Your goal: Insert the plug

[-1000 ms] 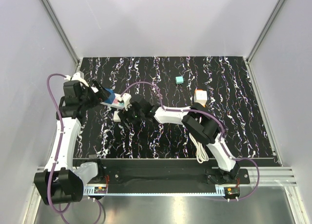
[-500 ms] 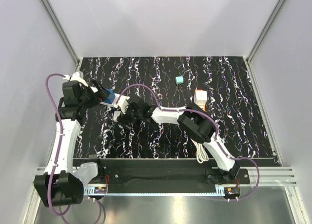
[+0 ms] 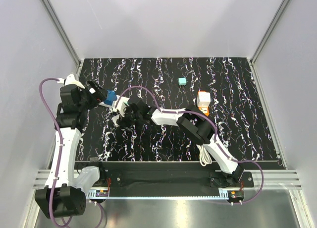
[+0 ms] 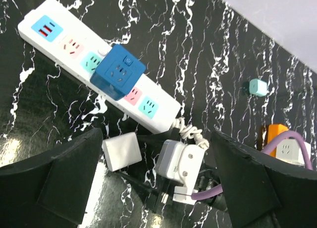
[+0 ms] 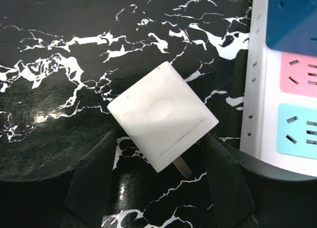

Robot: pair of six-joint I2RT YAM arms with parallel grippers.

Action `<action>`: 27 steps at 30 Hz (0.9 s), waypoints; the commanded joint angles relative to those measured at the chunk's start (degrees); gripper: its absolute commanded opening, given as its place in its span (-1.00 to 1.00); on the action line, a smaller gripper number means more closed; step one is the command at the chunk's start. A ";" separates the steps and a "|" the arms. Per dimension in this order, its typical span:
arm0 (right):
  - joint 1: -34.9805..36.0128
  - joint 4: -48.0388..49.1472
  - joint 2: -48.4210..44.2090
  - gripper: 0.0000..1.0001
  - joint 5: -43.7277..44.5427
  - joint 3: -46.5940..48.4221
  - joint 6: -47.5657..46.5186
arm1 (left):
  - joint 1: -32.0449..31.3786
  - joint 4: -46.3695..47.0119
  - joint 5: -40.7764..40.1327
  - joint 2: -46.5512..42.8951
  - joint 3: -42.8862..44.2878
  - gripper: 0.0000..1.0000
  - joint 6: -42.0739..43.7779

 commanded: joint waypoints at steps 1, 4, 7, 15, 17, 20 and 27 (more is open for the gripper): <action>0.48 0.41 1.76 0.58 -2.69 2.62 -1.46 | 0.22 4.01 -2.31 -1.15 1.58 0.92 -1.15; 0.57 -1.52 2.82 0.69 -2.08 5.26 -0.14 | 0.22 3.13 -3.81 -1.33 1.94 0.92 -1.07; 0.66 -0.74 2.82 0.71 -4.62 5.18 2.32 | 0.22 3.39 -5.30 -2.12 1.41 0.93 -0.63; 0.66 1.38 2.56 0.32 -3.92 4.39 4.07 | 0.22 2.60 -5.92 -0.36 3.70 0.93 1.31; 0.66 2.95 1.42 0.17 -4.01 3.25 4.78 | 0.22 2.69 -5.22 -0.36 3.35 0.93 1.66; 0.66 5.85 -0.77 -0.13 -3.31 -0.53 5.14 | 0.22 2.34 -4.34 -0.80 2.29 0.91 2.80; 0.66 9.29 -5.26 -0.76 -4.10 -8.00 5.40 | 0.22 0.40 -1.97 -2.03 0.88 0.87 4.21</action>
